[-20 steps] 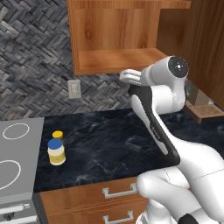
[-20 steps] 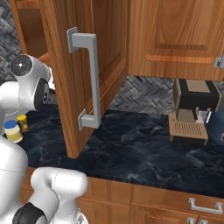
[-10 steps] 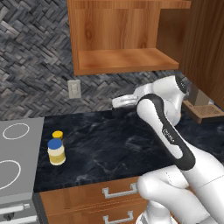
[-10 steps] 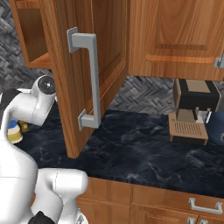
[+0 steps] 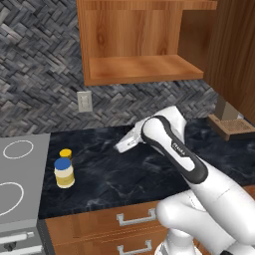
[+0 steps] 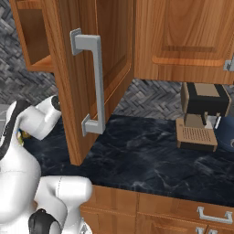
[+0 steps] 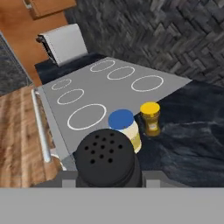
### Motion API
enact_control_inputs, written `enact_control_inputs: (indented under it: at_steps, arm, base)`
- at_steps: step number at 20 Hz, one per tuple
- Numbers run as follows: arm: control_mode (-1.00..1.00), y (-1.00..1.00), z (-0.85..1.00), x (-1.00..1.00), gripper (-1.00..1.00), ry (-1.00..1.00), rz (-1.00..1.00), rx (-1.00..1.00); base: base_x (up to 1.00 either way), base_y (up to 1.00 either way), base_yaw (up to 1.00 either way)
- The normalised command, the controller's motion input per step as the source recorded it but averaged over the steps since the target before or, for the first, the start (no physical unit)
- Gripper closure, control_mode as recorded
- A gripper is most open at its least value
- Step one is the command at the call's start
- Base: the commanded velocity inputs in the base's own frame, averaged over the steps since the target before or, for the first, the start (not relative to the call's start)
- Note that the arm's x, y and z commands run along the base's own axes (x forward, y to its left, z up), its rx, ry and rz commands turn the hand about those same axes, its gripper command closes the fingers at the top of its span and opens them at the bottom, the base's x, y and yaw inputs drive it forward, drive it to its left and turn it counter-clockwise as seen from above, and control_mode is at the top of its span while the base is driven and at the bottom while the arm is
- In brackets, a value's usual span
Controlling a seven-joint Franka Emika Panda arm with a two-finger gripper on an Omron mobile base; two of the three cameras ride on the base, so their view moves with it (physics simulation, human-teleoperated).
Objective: Collect the turmeric, mayonnaise, and shaker from the cabinet and place them next to the stove.
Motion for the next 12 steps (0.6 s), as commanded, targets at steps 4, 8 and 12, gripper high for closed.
enact_control_inputs:
  at_steps: [4,8,12]
  arm:
    - [-1.0,0.22,-0.67,-0.01,1.0,0.0,0.24,-0.08]
    - [-1.0,0.25,-0.59,0.0,1.0,0.0,0.04,-0.01]
    - [-1.0,0.39,-0.42,0.02,1.0,0.0,0.0,-0.01]
  base:
    - [0.0,0.0,0.0]
    - [0.0,0.0,0.0]
    - [0.0,0.0,0.0]
